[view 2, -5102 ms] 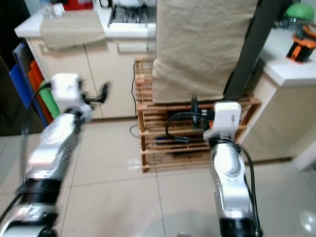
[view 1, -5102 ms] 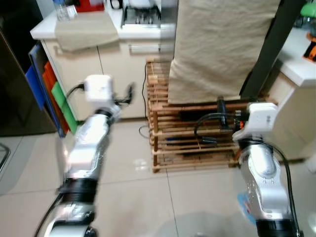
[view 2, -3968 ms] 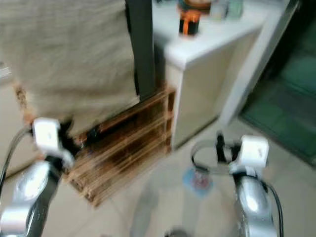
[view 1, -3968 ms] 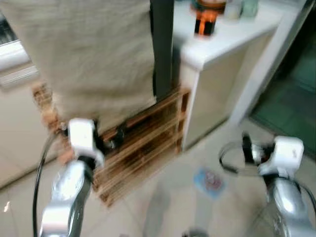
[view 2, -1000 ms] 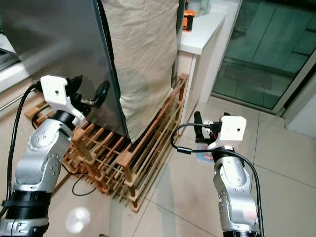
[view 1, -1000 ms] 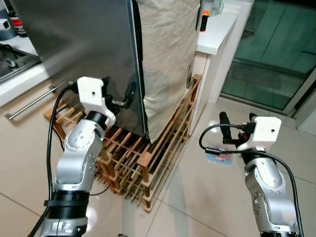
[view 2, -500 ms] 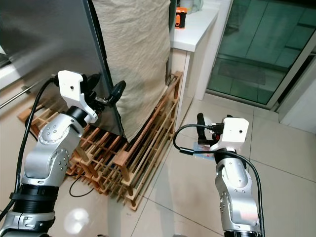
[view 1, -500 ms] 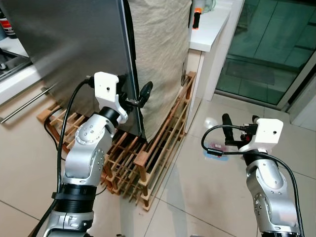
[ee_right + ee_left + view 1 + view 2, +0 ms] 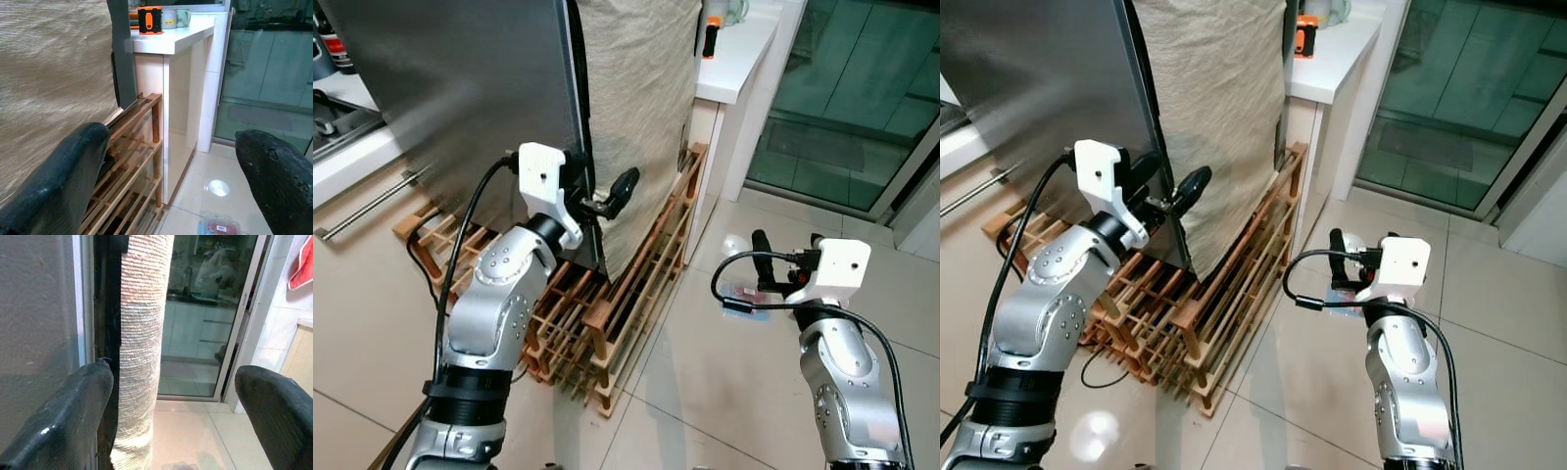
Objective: Restocking fridge
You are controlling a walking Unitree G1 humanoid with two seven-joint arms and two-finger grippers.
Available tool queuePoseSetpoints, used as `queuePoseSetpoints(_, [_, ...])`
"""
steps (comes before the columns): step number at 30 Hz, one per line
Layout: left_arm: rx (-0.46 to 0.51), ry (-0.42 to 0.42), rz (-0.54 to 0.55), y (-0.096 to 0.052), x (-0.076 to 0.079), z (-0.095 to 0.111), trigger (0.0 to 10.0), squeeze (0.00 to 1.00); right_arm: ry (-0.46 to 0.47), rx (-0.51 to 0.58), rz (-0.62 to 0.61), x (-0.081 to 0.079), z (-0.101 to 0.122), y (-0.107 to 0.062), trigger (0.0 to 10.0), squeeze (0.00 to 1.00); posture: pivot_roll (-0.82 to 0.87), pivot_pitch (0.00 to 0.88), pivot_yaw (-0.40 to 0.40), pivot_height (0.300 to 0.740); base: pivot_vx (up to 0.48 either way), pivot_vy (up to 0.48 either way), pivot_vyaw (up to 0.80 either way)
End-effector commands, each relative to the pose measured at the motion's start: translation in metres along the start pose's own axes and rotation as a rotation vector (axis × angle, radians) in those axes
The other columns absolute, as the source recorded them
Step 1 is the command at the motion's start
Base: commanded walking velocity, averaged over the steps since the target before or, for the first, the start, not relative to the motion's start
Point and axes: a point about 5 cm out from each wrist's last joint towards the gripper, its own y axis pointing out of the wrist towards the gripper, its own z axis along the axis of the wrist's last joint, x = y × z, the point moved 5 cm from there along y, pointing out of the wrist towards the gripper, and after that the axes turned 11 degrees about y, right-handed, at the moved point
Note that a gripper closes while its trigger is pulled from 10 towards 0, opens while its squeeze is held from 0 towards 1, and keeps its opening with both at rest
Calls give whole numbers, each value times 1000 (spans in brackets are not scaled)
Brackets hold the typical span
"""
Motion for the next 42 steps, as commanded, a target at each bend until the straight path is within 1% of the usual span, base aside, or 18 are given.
queuePoseSetpoints(1, [-21, 15, 21, 7, -1, -1, 10000, 0, -8, 5, 11, -1, 1, 2, 10000, 0, -160, 1, 25, 740, 0, 0, 0])
queuePoseSetpoints(7, [-80, 23, 129, 15, -9, -12, 10000, 0, -9, 4, 9, 0, 0, 3, 10000, 0, -164, 1, 26, 740, 0, 0, 0])
queuePoseSetpoints(9, [-116, -29, 184, 19, -13, -21, 10000, 0, -9, 4, 9, 0, 0, 3, 10000, 0, -166, 0, 27, 740, 0, 0, 0])
queuePoseSetpoints(11, [-122, -159, 254, 20, -22, -24, 10000, 0, -10, 5, 7, 0, 1, 3, 10000, 0, -175, 1, 32, 740, 0, 0, 0])
queuePoseSetpoints(18, [-88, -176, 221, 25, -17, -17, 10000, 0, -11, 5, 2, 1, 0, 3, 10000, 0, -176, 3, 32, 740, 0, 0, 0])
queuePoseSetpoints(25, [-70, -123, 145, 33, -3, -17, 10000, 0, -12, 6, 9, 0, 1, 5, 10000, 0, -167, 3, 26, 740, 0, 0, 0])
queuePoseSetpoints(26, [-59, -114, 115, 36, 2, -15, 10000, 0, -12, 6, 11, -1, 1, 5, 10000, 0, -165, 3, 24, 740, 0, 0, 0])
queuePoseSetpoints(29, [-14, -119, -77, 50, 39, -5, 10000, 0, -13, 2, 22, -3, 0, 5, 10000, 0, -167, 1, 20, 740, 0, 0, 0])
queuePoseSetpoints(30, [-14, -119, -77, 50, 39, -5, 10000, 0, -13, 2, 22, -3, 0, 5, 10000, 0, -167, 1, 20, 740, 0, 0, 0])
queuePoseSetpoints(31, [10, -139, -187, 56, 61, 1, 10000, 0, -12, -2, 28, -4, -1, 4, 10000, 0, -175, 0, 22, 740, 0, 0, 0])
queuePoseSetpoints(33, [47, -162, -328, 62, 92, 10, 10000, 0, -8, -10, 32, -5, -3, 2, 10000, 0, -182, 0, 23, 740, 0, 0, 0])
queuePoseSetpoints(34, [70, -177, -417, 66, 113, 16, 10000, 0, -7, -15, 33, -5, -5, 0, 10000, 0, -192, 0, 26, 740, 0, 0, 0])
queuePoseSetpoints(35, [72, -186, -458, 70, 127, 18, 10000, 0, -6, -20, 29, -4, -7, -2, 10000, 0, -203, 0, 29, 740, 0, 0, 0])
queuePoseSetpoints(36, [72, -186, -458, 70, 127, 18, 10000, 0, -6, -20, 29, -4, -7, -2, 10000, 0, -203, 0, 29, 740, 0, 0, 0])
queuePoseSetpoints(37, [72, -191, -483, 73, 136, 19, 10000, 0, -5, -24, 26, -4, -8, -3, 10000, 0, -209, 0, 32, 740, 0, 0, 0])
queuePoseSetpoints(39, [79, -216, -558, 79, 163, 26, 10000, 0, -7, -36, 20, -2, -12, -6, 10000, 0, -224, 0, 36, 740, 0, 0, 0])
queuePoseSetpoints(41, [107, -298, -660, 81, 193, 41, 10000, 0, -10, -45, 12, 0, -15, -10, 10000, 0, -248, 0, 46, 740, 0, 0, 0])
queuePoseSetpoints(42, [107, -298, -660, 81, 193, 41, 10000, 0, -10, -45, 12, 0, -15, -10, 10000, 0, -248, 0, 46, 740, 0, 0, 0])
